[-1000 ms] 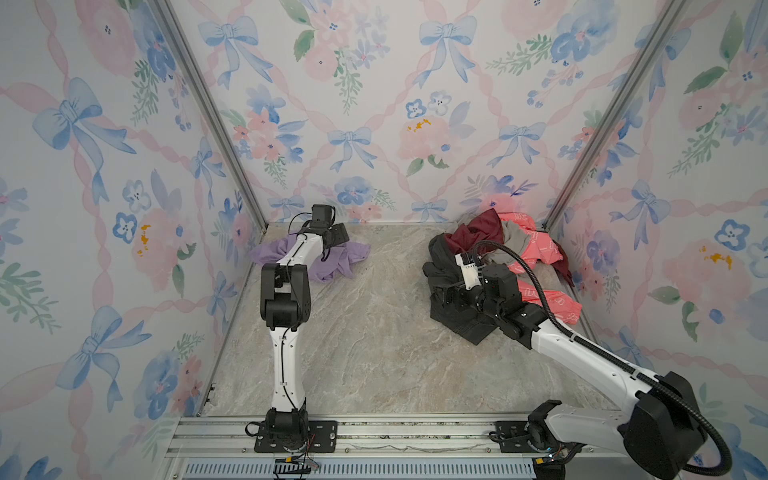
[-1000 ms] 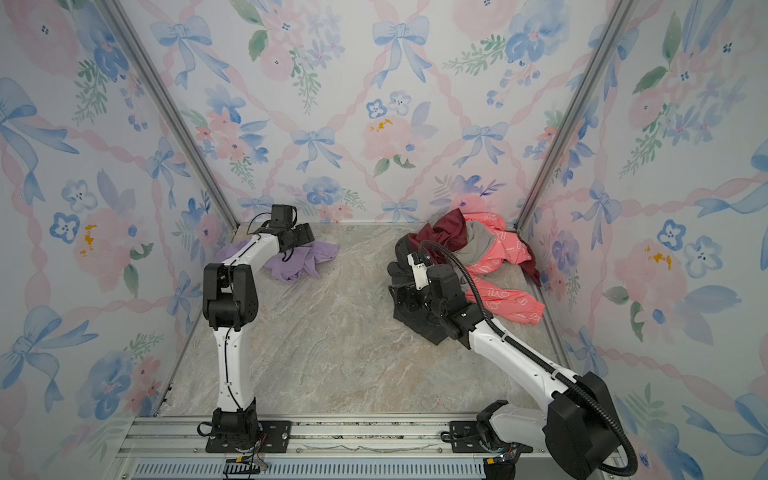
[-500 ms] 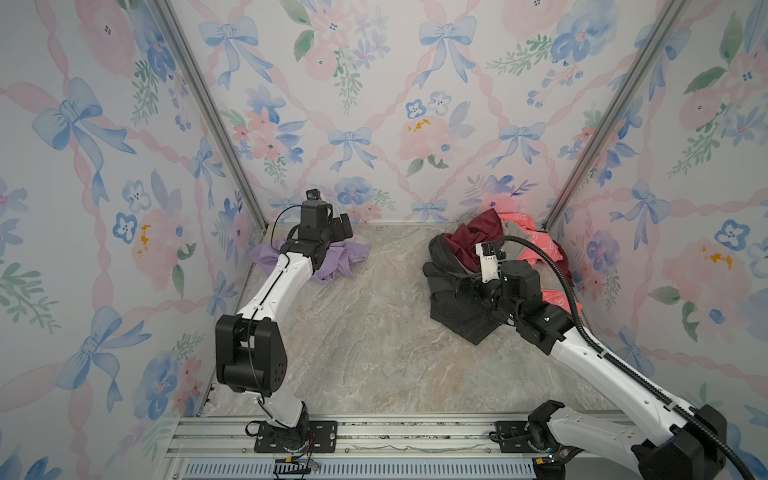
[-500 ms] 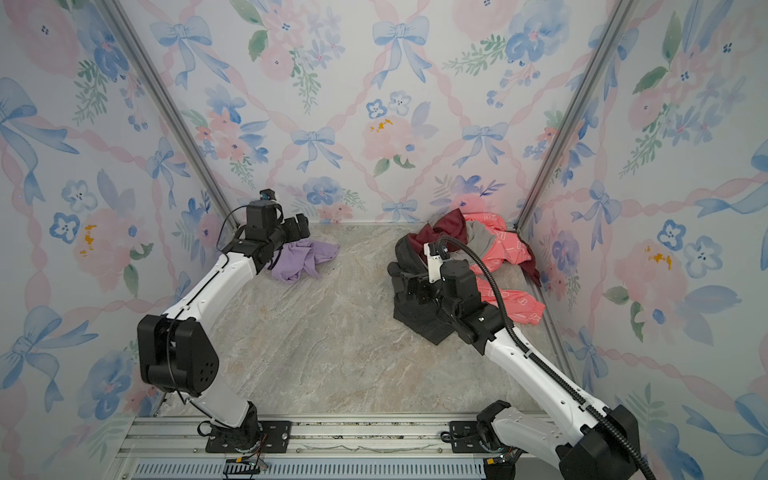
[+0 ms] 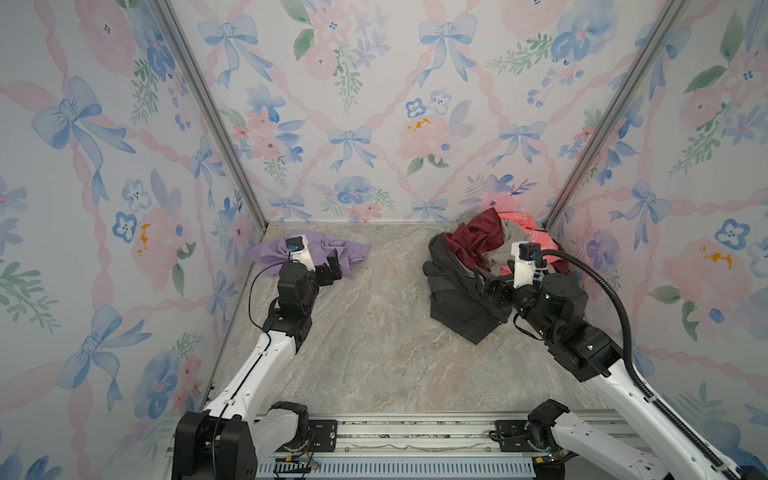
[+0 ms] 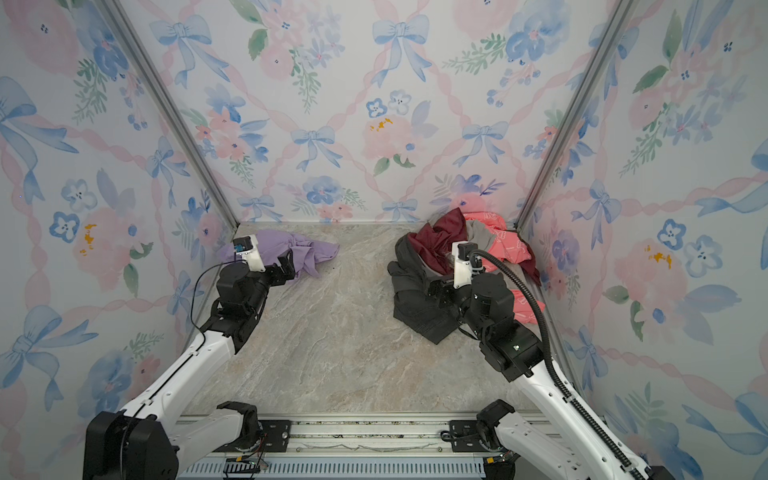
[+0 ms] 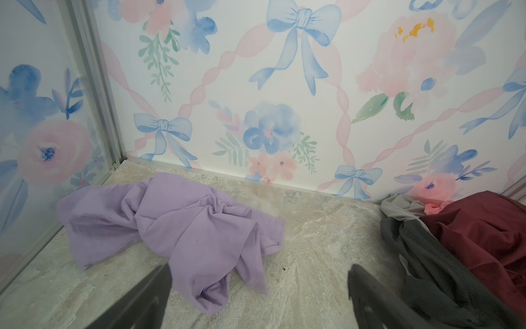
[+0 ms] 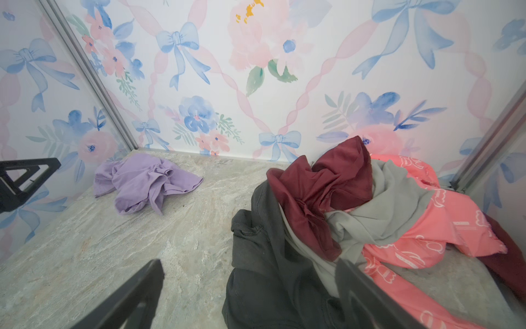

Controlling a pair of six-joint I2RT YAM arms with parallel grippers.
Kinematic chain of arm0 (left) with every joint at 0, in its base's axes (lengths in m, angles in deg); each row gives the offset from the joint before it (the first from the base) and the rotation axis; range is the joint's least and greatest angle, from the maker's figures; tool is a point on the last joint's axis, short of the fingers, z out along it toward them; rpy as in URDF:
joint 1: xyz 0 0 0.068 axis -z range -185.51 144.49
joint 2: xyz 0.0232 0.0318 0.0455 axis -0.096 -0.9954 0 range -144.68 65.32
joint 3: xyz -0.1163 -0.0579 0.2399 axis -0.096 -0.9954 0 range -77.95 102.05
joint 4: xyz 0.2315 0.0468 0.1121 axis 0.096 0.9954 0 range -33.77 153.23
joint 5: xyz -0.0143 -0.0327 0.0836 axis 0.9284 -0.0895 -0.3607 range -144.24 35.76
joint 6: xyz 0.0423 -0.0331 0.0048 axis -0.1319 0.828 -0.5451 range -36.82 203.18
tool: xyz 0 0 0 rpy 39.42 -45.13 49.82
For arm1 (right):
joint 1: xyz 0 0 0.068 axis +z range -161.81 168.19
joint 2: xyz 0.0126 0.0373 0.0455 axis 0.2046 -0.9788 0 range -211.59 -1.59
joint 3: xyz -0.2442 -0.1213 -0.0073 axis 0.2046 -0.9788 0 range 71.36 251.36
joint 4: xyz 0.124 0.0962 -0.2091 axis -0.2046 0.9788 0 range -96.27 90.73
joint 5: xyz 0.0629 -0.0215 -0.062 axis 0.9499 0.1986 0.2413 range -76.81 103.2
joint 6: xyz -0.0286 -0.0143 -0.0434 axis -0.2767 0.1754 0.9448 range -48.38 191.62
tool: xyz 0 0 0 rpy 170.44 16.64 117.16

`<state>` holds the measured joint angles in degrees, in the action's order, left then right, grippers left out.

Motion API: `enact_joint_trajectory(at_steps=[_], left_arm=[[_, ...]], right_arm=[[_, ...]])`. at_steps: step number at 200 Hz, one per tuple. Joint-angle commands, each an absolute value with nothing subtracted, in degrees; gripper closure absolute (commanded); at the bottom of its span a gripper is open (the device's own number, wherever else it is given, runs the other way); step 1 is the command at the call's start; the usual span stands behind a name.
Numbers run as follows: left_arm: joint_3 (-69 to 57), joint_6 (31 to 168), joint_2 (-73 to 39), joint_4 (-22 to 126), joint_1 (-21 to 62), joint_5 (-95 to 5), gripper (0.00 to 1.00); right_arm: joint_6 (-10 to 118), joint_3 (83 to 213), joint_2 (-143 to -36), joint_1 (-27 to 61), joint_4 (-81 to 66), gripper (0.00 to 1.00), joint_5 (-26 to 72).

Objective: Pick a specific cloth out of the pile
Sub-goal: 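Raise the left gripper off the lavender cloth and draw it back toward the robot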

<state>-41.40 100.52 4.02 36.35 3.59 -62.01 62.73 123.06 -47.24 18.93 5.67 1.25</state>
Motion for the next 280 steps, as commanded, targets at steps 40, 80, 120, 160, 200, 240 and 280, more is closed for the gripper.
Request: enact_joint_trajectory(at_steps=[40, 80, 120, 160, 200, 240, 280], left_arm=[[-53.3, 98.9, 8.6, 20.8, 4.4, -66.0, 0.02], [-55.9, 98.9, 10.0, 17.4, 4.7, -67.0, 0.02], [-60.9, 94.8, 7.2, 8.6, 4.5, -69.3, 0.02], [-60.5, 93.8, -0.3, 8.5, 3.3, -69.5, 0.02], [-60.4, 91.9, -6.2, 8.5, 2.2, -70.2, 0.02], [-60.8, 91.4, -9.7, 5.8, 0.8, -71.4, 0.02], [-62.5, 89.9, -13.6, -0.8, 0.5, -70.0, 0.02]], right_arm=[[66.5, 117.9, -40.6, 18.5, 5.1, 0.03, -4.3], [69.3, 114.7, -38.6, 18.4, 2.2, 0.03, -7.2], [74.2, 109.7, -38.4, 18.3, -5.4, 0.03, -11.6], [75.0, 102.6, -39.9, 15.7, -13.8, 0.03, -15.2], [73.9, 98.1, -42.8, 11.6, -20.1, 0.03, -14.8], [75.7, 94.6, -48.6, 7.1, -28.7, 0.03, -12.7], [73.7, 90.9, -56.3, 0.4, -38.3, 0.03, -10.3]])
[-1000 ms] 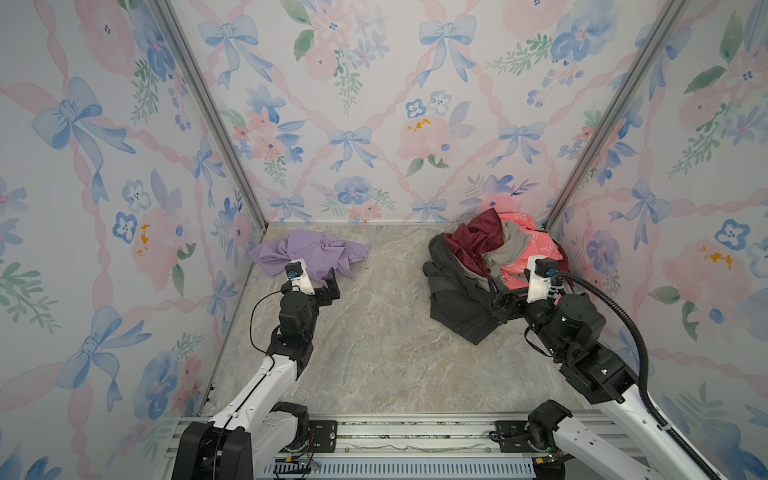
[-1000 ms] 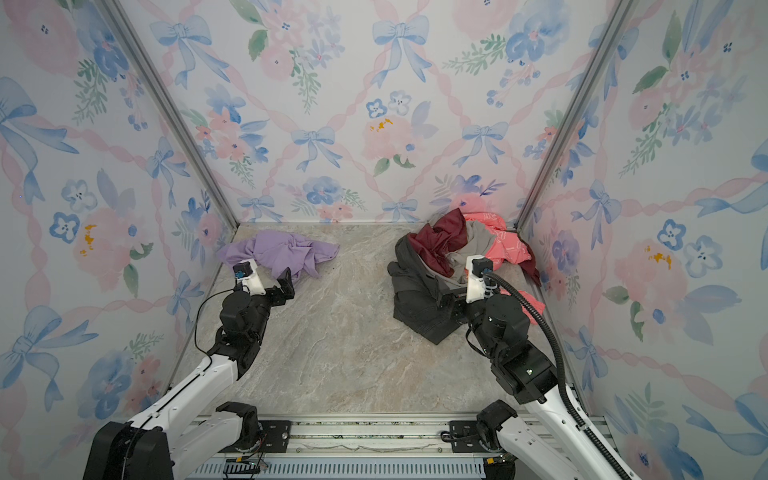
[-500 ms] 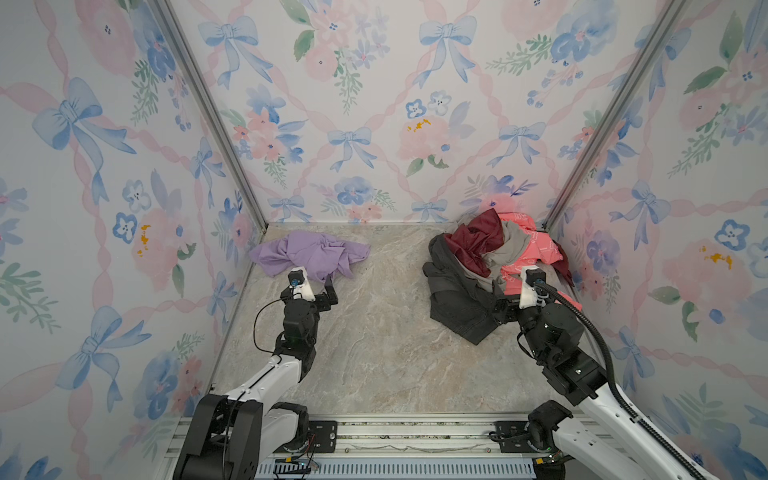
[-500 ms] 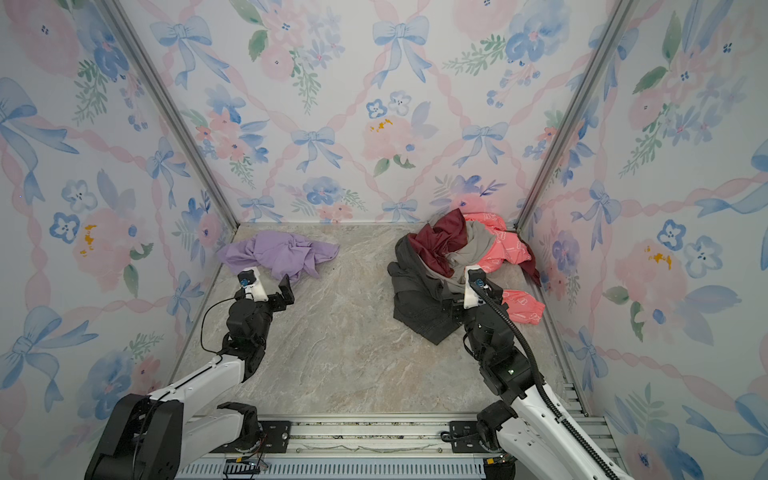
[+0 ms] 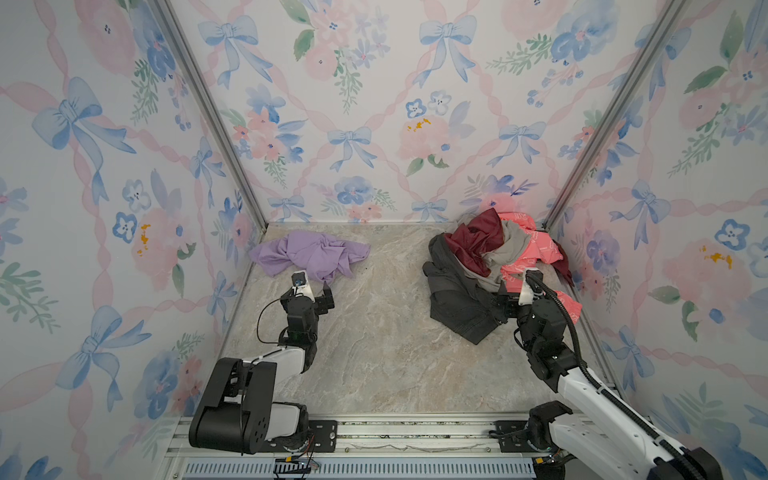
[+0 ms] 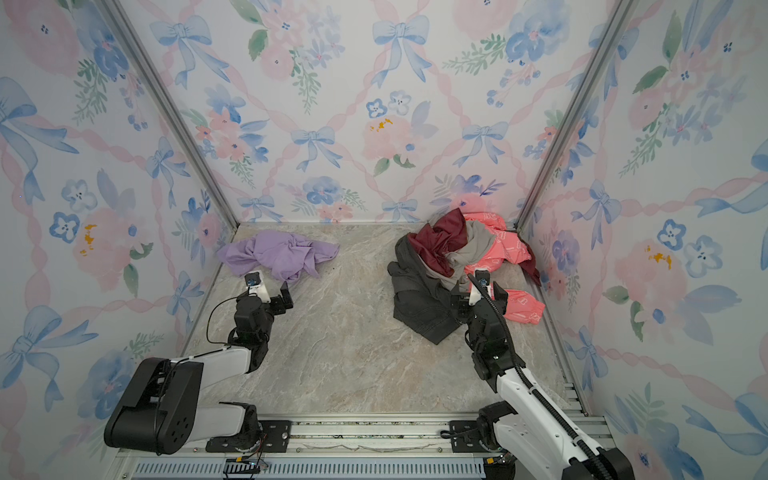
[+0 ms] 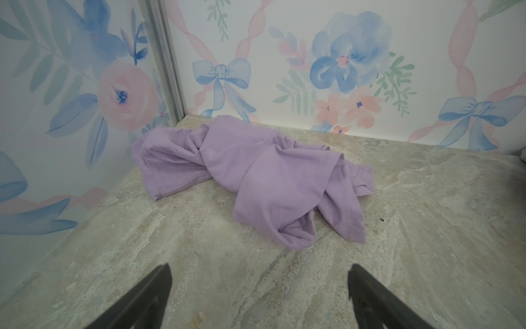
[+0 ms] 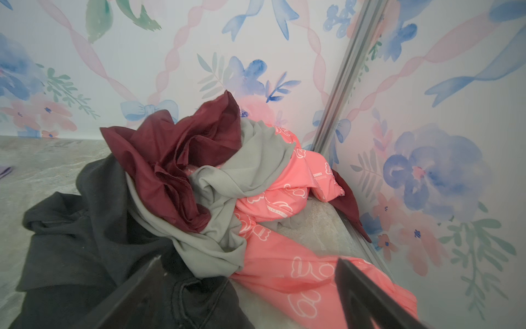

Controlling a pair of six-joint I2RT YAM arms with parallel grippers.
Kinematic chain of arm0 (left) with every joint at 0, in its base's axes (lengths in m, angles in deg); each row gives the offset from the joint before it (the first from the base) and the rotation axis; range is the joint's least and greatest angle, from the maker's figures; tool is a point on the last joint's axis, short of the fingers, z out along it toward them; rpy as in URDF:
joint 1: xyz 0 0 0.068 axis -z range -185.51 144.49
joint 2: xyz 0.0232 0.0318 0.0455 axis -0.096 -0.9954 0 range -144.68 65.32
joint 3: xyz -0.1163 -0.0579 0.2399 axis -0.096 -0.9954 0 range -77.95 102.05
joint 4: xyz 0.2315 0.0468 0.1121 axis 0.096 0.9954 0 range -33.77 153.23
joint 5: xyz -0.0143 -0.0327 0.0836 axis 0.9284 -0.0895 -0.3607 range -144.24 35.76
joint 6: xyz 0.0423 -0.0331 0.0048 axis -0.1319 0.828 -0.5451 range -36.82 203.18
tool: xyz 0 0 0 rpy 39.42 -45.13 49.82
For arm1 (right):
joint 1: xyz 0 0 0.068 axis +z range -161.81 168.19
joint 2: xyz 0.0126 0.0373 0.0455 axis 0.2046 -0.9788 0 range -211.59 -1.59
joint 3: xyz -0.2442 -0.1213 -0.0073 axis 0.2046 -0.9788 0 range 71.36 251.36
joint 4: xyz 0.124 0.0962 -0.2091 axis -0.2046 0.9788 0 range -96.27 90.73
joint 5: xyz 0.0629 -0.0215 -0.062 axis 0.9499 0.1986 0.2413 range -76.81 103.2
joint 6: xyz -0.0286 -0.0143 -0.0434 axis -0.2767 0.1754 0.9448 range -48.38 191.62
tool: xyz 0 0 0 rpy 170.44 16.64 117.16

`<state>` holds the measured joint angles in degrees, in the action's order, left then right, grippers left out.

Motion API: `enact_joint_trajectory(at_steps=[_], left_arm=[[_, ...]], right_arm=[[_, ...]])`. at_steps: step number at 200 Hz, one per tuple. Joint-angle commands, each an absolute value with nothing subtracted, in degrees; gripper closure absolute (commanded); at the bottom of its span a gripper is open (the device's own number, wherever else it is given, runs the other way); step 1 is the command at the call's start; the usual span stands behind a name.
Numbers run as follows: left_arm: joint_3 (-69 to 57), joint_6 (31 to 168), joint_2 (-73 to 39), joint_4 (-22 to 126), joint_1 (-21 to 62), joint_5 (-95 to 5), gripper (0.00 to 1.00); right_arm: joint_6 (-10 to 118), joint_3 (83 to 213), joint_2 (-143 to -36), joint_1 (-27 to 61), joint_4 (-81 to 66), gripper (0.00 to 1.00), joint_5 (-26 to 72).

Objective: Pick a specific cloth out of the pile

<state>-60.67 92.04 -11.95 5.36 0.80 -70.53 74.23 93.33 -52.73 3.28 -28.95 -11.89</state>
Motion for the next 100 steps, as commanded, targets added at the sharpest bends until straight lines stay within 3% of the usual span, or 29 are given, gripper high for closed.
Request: enact_joint_trajectory(at_steps=[1, 58, 100], left_arm=[[-62.5, 89.8, -13.7, -1.0, 0.5, -69.9, 0.02], [-67.7, 91.8, -16.4, -14.9, -2.2, -69.0, 0.02], [-69.6, 88.9, -20.1, -21.5, -0.1, -68.7, 0.02]], right_arm=[[73.7, 90.9, -56.3, 0.4, -38.3, 0.03, -10.3], [71.7, 86.3, -69.0, -4.8, -54.9, 0.03, -6.9], [74.2, 84.3, -84.2, -3.3, -71.2, 0.03, -6.2]])
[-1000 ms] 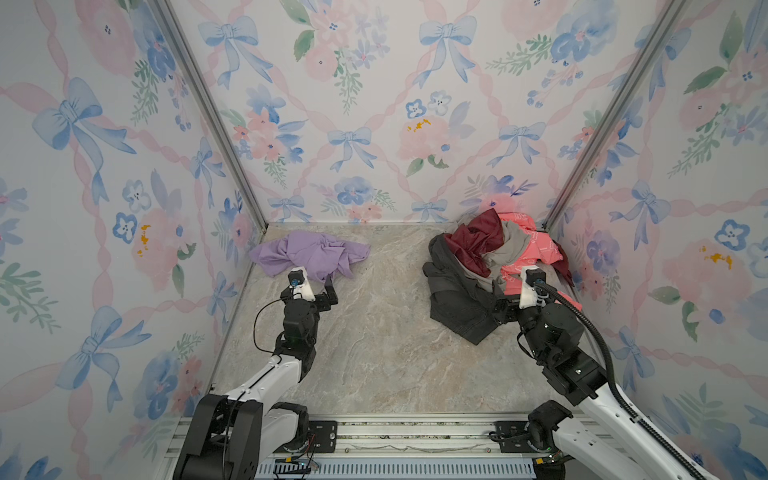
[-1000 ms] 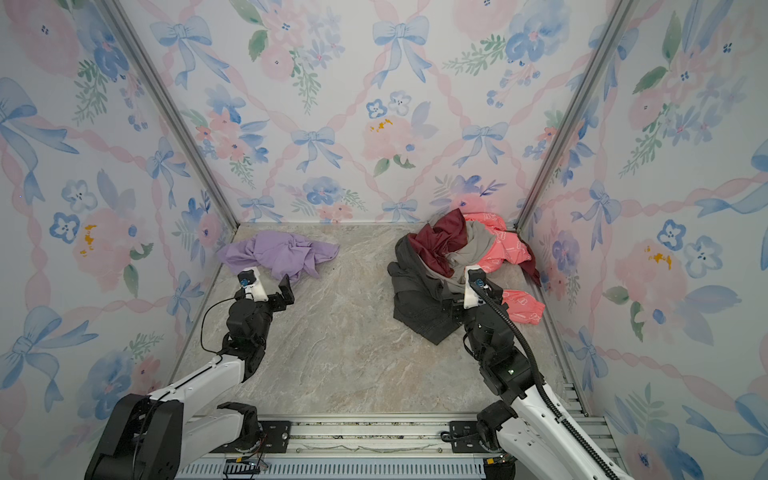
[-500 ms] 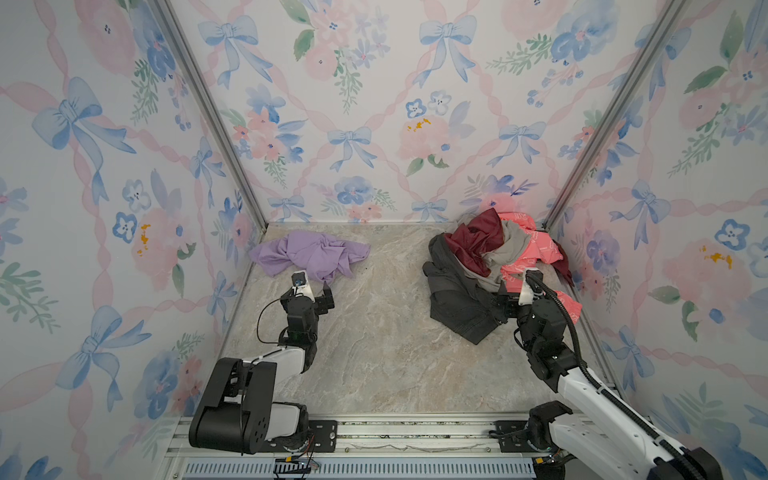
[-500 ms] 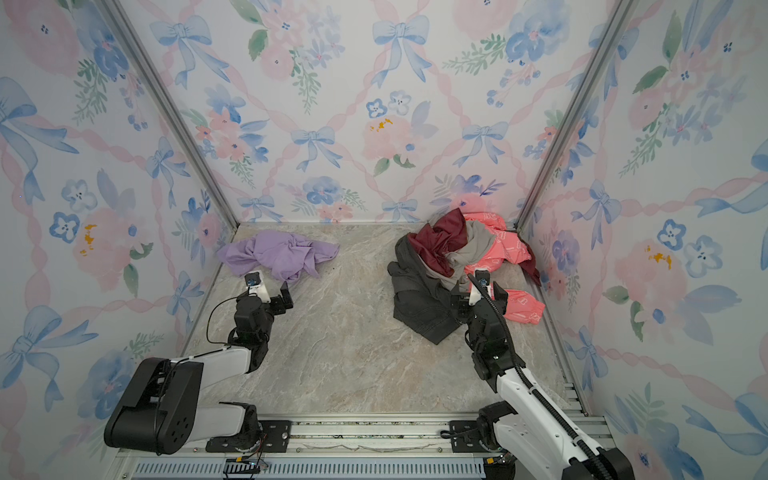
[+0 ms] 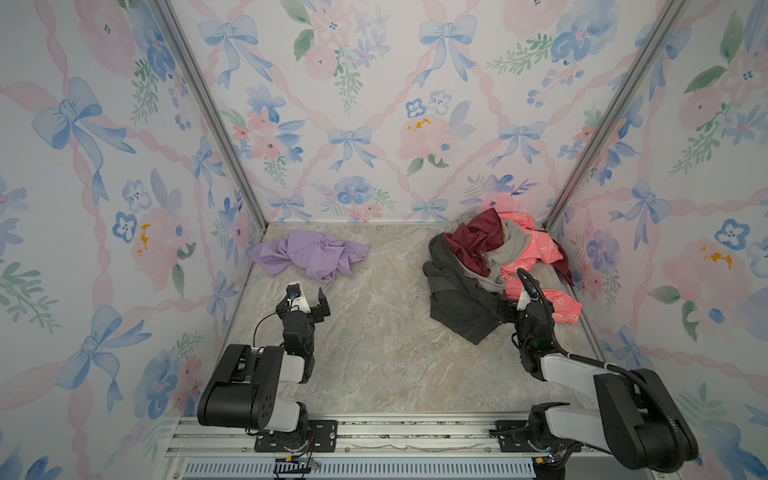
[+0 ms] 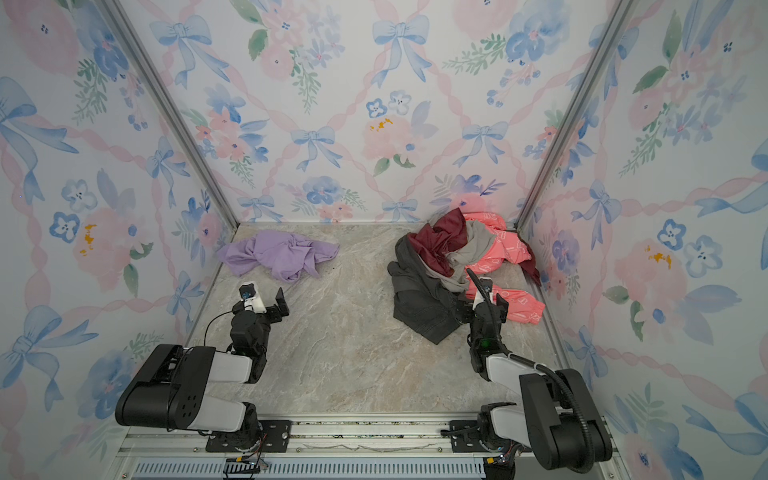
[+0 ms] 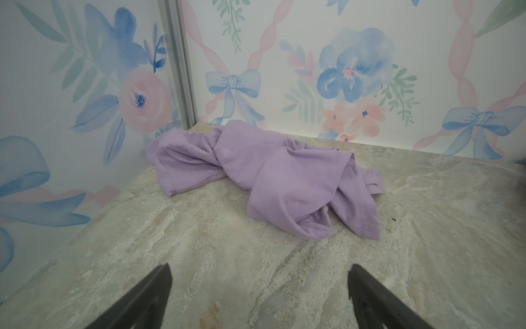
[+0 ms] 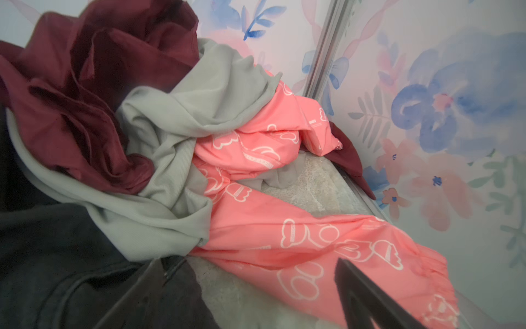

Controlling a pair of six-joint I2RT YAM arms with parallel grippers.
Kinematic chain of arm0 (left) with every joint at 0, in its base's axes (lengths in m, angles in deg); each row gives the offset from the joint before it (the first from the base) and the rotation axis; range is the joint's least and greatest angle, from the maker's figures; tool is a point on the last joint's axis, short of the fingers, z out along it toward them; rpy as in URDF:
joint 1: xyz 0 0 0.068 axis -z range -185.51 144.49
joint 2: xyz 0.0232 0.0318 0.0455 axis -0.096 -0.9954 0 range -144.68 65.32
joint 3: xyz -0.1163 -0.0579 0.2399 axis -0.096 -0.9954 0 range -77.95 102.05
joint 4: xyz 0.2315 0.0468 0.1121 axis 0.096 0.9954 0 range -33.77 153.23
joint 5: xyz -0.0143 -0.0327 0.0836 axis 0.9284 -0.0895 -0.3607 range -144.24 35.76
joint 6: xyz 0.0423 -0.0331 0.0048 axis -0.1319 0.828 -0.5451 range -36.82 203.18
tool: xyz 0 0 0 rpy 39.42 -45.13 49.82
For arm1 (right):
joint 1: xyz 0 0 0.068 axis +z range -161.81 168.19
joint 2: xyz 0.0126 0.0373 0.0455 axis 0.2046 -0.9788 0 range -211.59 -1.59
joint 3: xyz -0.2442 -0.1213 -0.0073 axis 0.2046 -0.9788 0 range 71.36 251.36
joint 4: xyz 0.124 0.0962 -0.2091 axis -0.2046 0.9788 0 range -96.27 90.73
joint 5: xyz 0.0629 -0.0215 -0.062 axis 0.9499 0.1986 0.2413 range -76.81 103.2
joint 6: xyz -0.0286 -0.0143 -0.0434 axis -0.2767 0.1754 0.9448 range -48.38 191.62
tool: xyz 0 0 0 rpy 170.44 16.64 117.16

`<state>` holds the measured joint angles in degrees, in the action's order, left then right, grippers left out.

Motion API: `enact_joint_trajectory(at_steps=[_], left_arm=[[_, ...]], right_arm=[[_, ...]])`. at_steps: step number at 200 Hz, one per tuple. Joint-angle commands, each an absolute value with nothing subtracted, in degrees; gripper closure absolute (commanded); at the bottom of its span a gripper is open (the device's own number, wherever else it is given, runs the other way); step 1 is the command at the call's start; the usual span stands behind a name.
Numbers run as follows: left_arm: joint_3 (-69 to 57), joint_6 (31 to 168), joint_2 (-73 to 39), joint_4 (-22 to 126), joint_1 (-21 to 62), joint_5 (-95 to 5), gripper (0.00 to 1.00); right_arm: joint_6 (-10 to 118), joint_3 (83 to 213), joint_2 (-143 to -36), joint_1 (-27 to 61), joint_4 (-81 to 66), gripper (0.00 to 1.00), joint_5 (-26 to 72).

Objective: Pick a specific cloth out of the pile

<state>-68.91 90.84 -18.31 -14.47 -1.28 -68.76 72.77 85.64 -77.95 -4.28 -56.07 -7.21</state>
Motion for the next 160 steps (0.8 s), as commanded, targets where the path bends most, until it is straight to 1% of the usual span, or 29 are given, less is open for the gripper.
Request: enact_joint_trajectory(at_steps=[1, 36, 64, 82, 95, 101, 112, 160], left_arm=[[-69.6, 88.9, -20.1, -21.5, -0.1, -68.8, 0.02], [-69.7, 86.8, -21.9, -23.3, 1.8, -70.3, 0.02], [-69.5, 87.7, -22.3, -23.5, 1.2, -70.9, 0.02], [-69.0, 88.5, -22.8, -23.3, 0.5, -70.5, 0.02], [-68.4, 88.5, -23.4, -23.2, 0.3, -70.1, 0.02], [-68.1, 88.2, -23.7, -23.2, 0.4, -70.2, 0.02], [-68.1, 88.1, -23.8, -23.1, 0.4, -70.2, 0.02], [-68.3, 88.2, -23.3, -22.8, 0.7, -70.7, 0.02]], right_arm=[[74.3, 84.3, -84.5, -3.2, -71.6, 0.03, -6.1], [77.2, 84.2, -93.7, -1.6, -81.9, 0.03, -5.6], [75.9, 86.7, -91.9, -2.7, -74.3, 0.03, -3.8], [73.5, 91.9, -90.9, -5.3, -62.8, 0.03, -0.3], [71.1, 94.3, -89.9, -9.9, -56.4, 0.03, 9.0], [70.8, 94.4, -89.9, -10.9, -56.3, 0.03, 11.1], [70.6, 93.9, -90.5, -10.8, -58.5, 0.03, 10.8], [71.0, 93.8, -90.4, -10.1, -58.2, 0.03, 9.9]])
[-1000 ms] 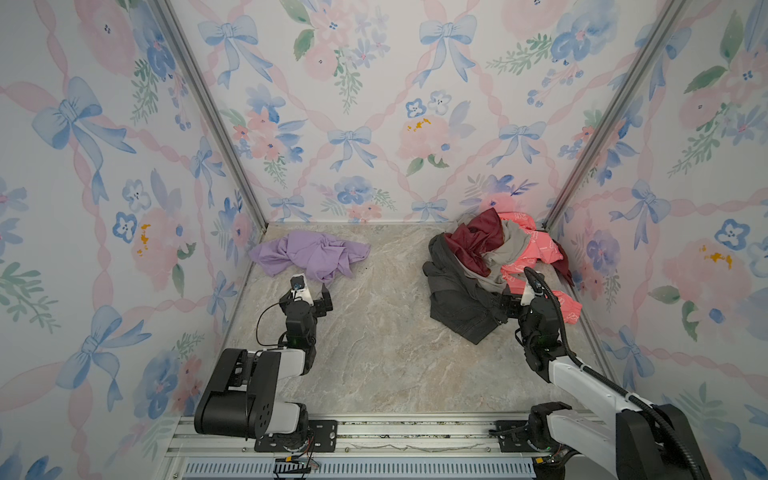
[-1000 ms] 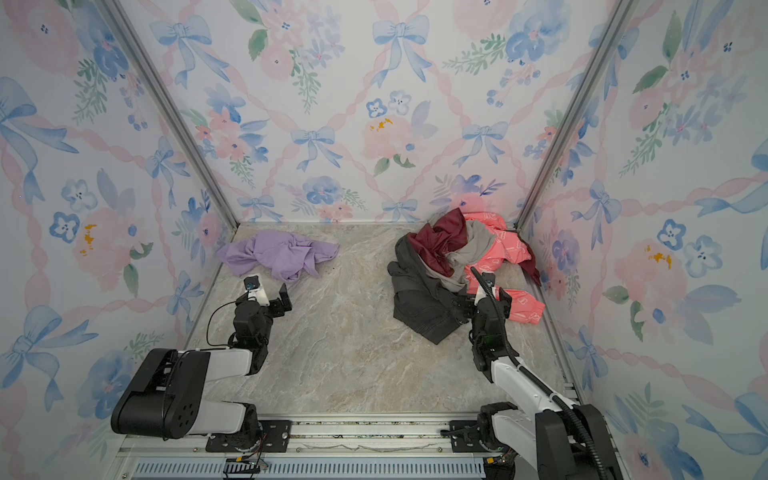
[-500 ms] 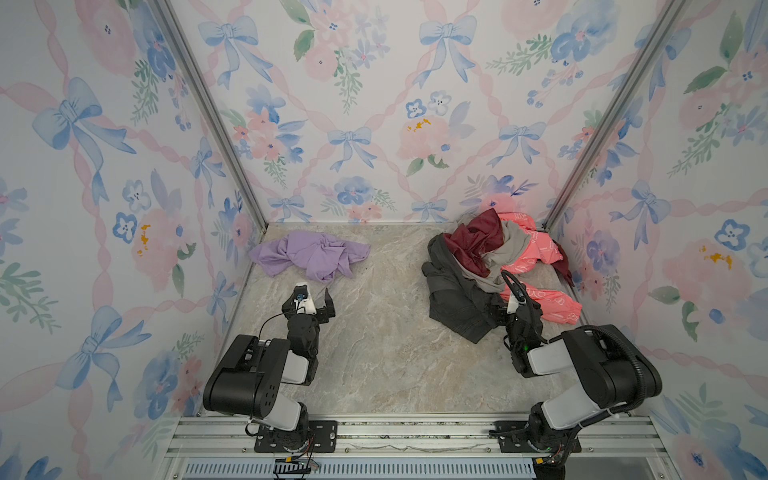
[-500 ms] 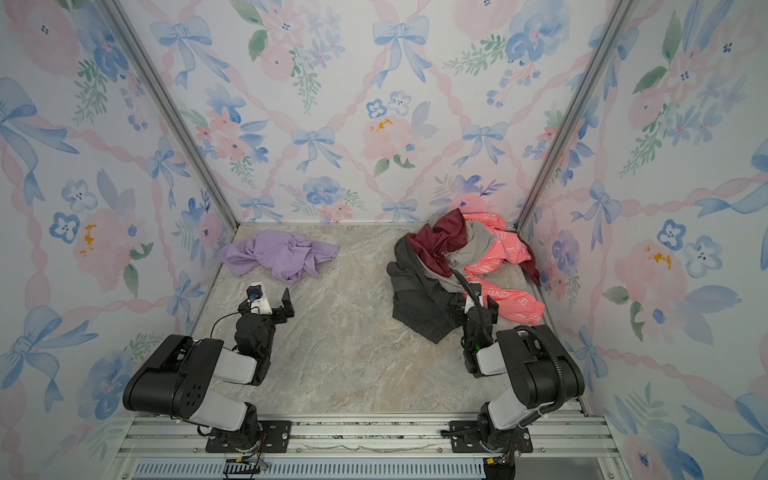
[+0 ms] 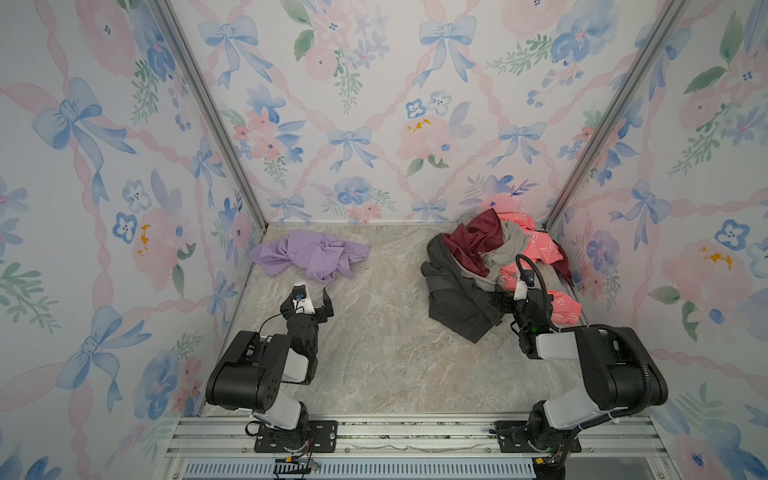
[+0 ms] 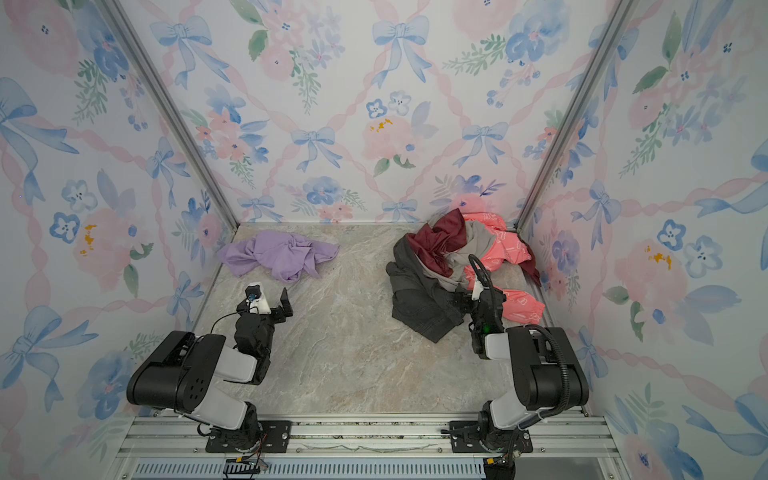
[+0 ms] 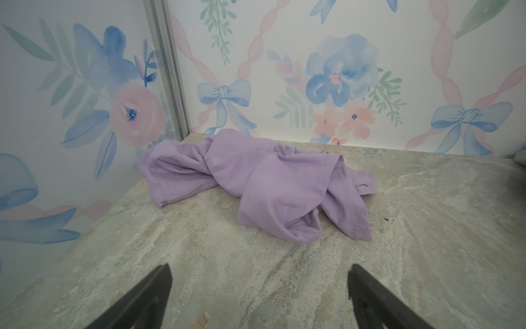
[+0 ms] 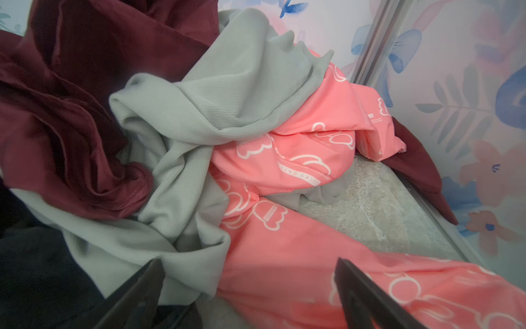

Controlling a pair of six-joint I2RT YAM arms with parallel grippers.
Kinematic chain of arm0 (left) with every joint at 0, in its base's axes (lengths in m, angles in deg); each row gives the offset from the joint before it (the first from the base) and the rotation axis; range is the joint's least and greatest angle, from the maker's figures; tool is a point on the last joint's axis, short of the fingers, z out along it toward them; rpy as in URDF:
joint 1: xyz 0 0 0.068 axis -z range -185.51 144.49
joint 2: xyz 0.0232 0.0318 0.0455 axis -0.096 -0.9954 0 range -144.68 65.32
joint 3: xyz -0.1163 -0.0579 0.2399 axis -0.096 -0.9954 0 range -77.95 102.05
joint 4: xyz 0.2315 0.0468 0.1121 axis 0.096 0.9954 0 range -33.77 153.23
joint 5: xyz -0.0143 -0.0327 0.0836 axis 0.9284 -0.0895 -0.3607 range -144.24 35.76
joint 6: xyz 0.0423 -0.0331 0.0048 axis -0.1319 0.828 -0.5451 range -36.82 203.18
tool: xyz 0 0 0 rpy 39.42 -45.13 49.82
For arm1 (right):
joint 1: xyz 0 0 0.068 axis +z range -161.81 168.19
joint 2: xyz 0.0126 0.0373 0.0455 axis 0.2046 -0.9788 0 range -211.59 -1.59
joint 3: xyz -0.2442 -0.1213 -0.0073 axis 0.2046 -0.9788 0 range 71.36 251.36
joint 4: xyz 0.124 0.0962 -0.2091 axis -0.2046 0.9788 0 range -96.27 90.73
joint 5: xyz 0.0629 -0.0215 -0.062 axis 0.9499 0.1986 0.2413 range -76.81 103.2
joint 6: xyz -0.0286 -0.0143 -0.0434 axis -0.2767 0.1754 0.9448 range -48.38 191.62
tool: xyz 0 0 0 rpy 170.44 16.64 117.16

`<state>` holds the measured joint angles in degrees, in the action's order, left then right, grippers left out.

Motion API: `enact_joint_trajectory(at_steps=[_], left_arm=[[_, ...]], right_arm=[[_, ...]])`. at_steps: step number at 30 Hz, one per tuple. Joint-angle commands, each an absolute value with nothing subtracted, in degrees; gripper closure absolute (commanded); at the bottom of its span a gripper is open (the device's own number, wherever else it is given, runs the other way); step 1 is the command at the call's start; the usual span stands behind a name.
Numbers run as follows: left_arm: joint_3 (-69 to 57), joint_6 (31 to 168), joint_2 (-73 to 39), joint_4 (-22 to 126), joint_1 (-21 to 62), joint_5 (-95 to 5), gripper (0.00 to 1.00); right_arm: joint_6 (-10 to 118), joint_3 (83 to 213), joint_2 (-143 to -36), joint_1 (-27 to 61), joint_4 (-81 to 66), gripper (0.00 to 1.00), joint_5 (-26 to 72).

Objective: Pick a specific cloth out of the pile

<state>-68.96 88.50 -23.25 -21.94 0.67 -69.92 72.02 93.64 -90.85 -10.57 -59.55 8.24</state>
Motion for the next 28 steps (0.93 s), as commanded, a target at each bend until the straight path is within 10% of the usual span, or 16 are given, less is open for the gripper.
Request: enact_joint_trajectory(at_steps=[1, 28], left_arm=[[-68.3, 88.2, -23.3, -22.8, 0.7, -70.7, 0.02], [-68.0, 87.7, -23.5, -22.9, 1.2, -71.3, 0.02]], right_arm=[[71.0, 93.8, -90.4, -10.1, -58.2, 0.03, 9.9], [71.1, 94.0, -90.4, -10.1, -57.9, 0.03, 10.0]])
